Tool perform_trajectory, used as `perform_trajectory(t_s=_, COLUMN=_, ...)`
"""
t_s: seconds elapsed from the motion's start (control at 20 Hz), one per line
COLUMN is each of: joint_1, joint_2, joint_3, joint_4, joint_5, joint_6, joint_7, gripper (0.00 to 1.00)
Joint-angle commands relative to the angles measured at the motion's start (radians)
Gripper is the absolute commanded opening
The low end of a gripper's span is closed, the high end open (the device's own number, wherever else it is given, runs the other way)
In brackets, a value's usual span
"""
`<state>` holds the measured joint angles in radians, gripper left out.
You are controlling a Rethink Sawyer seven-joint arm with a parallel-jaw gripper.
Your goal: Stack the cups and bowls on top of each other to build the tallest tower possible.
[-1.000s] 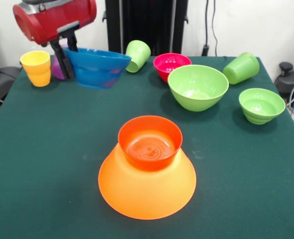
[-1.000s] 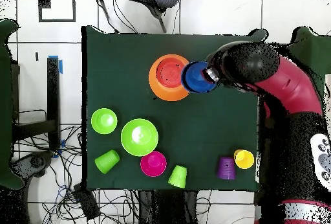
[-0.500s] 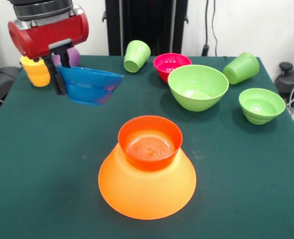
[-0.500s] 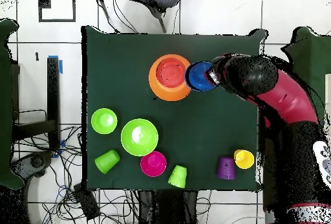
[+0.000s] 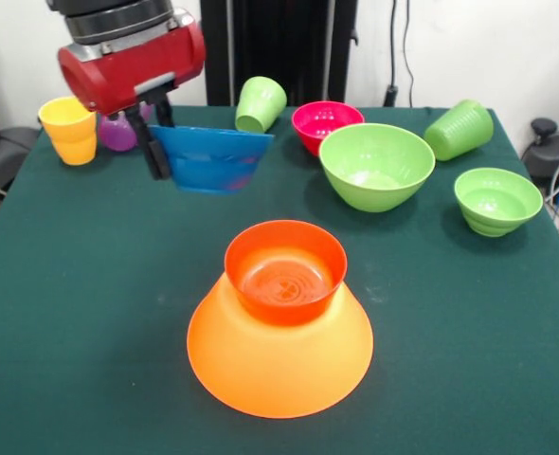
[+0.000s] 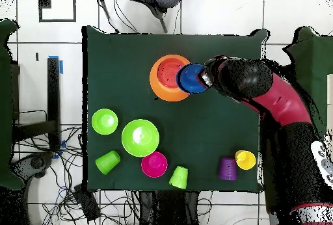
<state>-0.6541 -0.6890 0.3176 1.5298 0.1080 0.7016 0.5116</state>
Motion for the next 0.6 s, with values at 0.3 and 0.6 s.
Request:
perform_trajectory(t_s=0.3, joint_1=-0.023, joint_2=-0.030, joint_3=0.173, joint_4=0.108, joint_5=0.035, joint_6=-0.032, joint_7=0.103, gripper=0.00)
perform_trajectory(t_s=0.6, joint_1=-0.107, joint_2=-0.017, joint_3=0.278, joint_4=0.191, joint_5=0.004, joint_6=-0.176, joint_7=0.066, gripper=0.00)
